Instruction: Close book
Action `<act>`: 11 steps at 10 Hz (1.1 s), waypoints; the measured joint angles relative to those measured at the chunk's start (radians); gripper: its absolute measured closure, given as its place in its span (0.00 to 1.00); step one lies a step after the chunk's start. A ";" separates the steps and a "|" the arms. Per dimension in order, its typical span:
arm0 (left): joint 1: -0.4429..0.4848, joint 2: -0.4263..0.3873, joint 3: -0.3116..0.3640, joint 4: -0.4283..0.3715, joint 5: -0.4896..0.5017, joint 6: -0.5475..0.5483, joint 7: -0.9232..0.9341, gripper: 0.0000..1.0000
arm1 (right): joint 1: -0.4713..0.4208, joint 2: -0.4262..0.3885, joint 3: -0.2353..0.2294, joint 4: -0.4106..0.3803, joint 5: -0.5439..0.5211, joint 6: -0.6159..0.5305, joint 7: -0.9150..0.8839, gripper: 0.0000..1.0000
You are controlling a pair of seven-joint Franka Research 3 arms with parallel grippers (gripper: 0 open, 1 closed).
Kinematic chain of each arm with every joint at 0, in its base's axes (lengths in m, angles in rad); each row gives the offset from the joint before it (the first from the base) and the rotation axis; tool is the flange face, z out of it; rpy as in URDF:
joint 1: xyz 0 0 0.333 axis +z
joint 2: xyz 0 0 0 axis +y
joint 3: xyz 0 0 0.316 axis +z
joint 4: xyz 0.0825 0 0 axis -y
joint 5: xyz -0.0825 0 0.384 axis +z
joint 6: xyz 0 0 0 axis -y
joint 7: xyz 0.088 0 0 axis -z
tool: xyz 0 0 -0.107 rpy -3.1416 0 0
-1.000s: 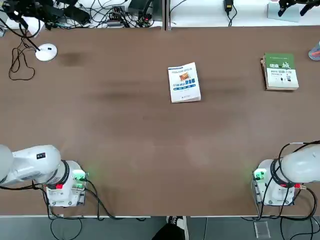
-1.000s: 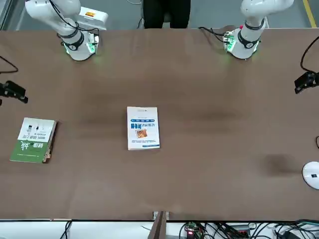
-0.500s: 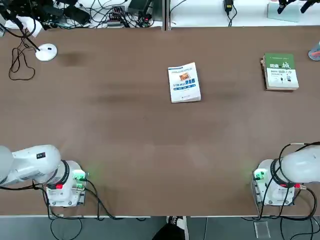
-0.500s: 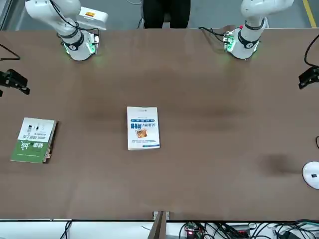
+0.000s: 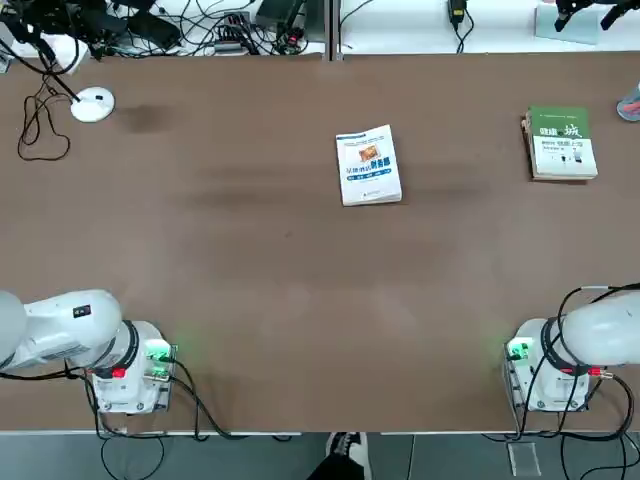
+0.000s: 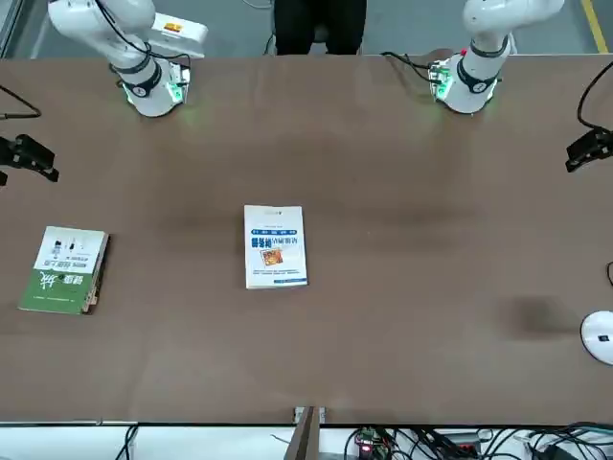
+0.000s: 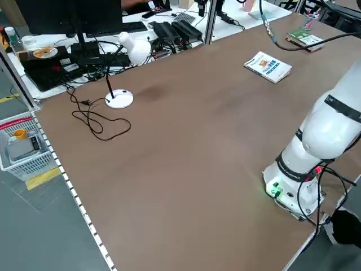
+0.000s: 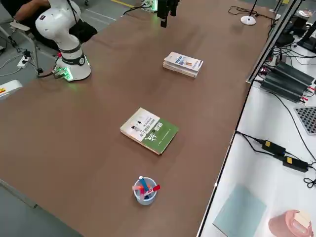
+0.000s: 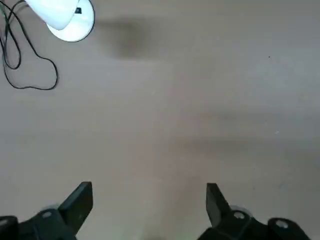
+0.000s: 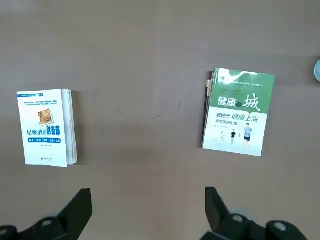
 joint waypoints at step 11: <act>-0.305 0.024 0.238 0.004 -0.002 0.009 -0.014 0.00 | -0.005 0.001 0.000 0.000 -0.015 0.006 0.001 0.00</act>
